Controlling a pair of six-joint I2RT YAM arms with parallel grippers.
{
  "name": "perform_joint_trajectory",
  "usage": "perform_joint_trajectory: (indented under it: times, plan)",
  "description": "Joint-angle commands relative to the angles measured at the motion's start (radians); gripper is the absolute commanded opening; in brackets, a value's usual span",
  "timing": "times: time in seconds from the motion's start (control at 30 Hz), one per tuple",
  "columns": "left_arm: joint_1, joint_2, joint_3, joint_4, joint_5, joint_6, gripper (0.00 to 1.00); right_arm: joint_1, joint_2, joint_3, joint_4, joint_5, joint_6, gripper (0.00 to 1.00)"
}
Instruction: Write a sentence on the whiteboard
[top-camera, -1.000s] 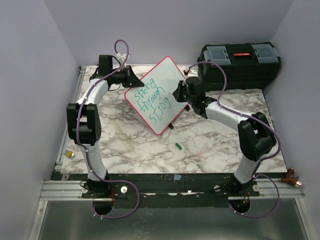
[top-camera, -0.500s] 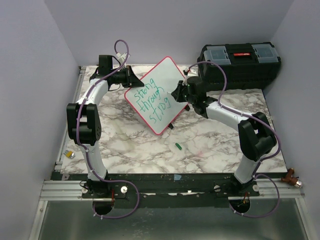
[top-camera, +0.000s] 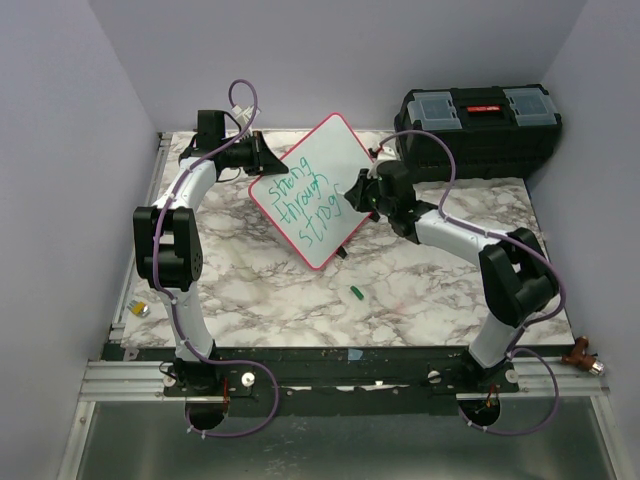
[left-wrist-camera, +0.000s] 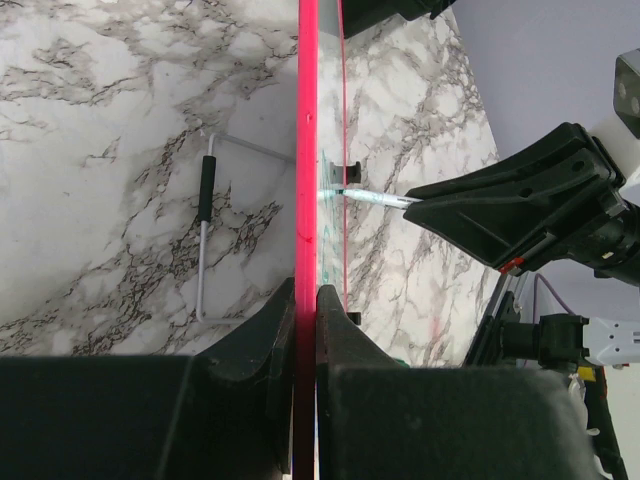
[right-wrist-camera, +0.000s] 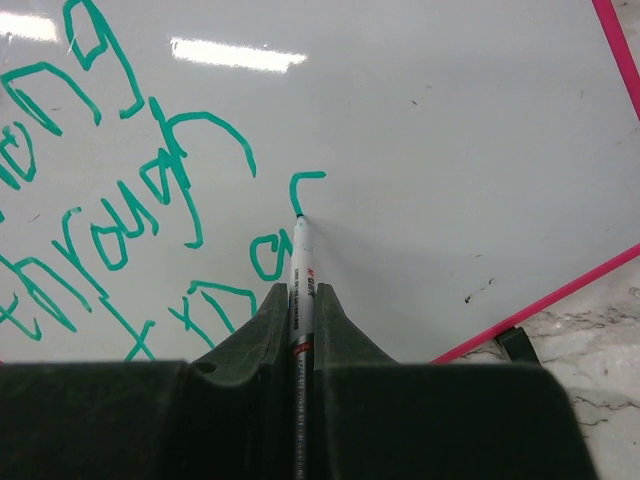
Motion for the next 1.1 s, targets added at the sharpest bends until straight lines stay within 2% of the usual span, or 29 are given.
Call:
perform_joint_trajectory:
  times: [0.0, 0.23, 0.7, 1.07]
  plan:
    - [-0.012, -0.018, -0.005, 0.027, -0.022, 0.085, 0.0, 0.003, -0.012, -0.026, -0.066, 0.065, 0.004, 0.01]
    - [-0.012, -0.02, -0.005, 0.027, -0.02, 0.084, 0.0, 0.004, -0.003, 0.012, -0.073, 0.11, -0.001, 0.01]
    - [-0.012, -0.015, 0.0, 0.029, -0.02, 0.082, 0.0, 0.004, 0.063, 0.137, -0.094, 0.087, -0.008, 0.01]
    - [-0.012, -0.014, 0.001, 0.029, -0.02, 0.082, 0.0, 0.003, 0.037, 0.058, -0.09, 0.079, -0.004, 0.01]
